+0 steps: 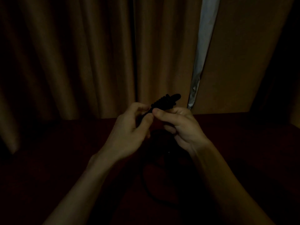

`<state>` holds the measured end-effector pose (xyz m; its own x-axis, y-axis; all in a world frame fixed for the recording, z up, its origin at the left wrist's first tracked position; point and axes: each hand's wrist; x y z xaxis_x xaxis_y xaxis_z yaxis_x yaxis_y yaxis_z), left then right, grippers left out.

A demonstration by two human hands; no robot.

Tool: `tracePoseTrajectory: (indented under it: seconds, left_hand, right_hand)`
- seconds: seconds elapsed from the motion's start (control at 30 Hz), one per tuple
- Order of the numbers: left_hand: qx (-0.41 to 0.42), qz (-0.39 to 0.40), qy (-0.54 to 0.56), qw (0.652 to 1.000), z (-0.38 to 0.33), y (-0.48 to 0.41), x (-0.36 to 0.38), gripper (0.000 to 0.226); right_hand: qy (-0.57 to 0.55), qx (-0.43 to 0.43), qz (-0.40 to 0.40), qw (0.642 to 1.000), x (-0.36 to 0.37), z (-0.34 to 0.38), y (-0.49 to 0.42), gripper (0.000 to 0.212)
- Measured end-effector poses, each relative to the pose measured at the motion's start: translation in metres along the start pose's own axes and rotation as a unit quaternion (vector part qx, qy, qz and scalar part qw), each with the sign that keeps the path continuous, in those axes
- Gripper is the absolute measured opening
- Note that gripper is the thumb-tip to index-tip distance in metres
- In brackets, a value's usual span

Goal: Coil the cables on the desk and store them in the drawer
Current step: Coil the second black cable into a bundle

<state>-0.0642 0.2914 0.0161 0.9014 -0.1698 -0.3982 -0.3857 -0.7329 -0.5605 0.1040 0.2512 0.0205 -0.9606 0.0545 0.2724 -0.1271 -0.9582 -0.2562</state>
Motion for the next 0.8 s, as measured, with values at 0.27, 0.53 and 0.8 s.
tracePoseTrajectory:
  seconds: [0.27, 0.53, 0.8]
  left_hand:
    - [0.174, -0.067, -0.220, 0.957, 0.006, 0.002, 0.005, 0.025]
    - [-0.150, 0.005, 0.243, 0.958, -0.015, -0.003, 0.004, 0.035]
    - [-0.243, 0.115, 0.275, 0.923, -0.017, -0.004, 0.000, 0.043]
  right_hand:
    - [0.043, -0.017, -0.042, 0.998, 0.011, -0.002, 0.002, 0.019]
    - [0.052, -0.027, 0.063, 0.996, 0.002, -0.008, 0.001, 0.024]
    - [0.037, -0.031, 0.072, 0.996, 0.000, -0.008, 0.000, 0.024]
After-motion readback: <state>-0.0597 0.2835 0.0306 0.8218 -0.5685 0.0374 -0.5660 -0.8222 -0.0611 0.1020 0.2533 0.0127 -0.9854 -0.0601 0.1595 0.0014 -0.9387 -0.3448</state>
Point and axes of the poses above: each hand's wrist, its own y-axis away from the middle knuckle, its own x-axis out of the palm, z = x × y, and after that the axes turned 4 degrees about -z, right-handed
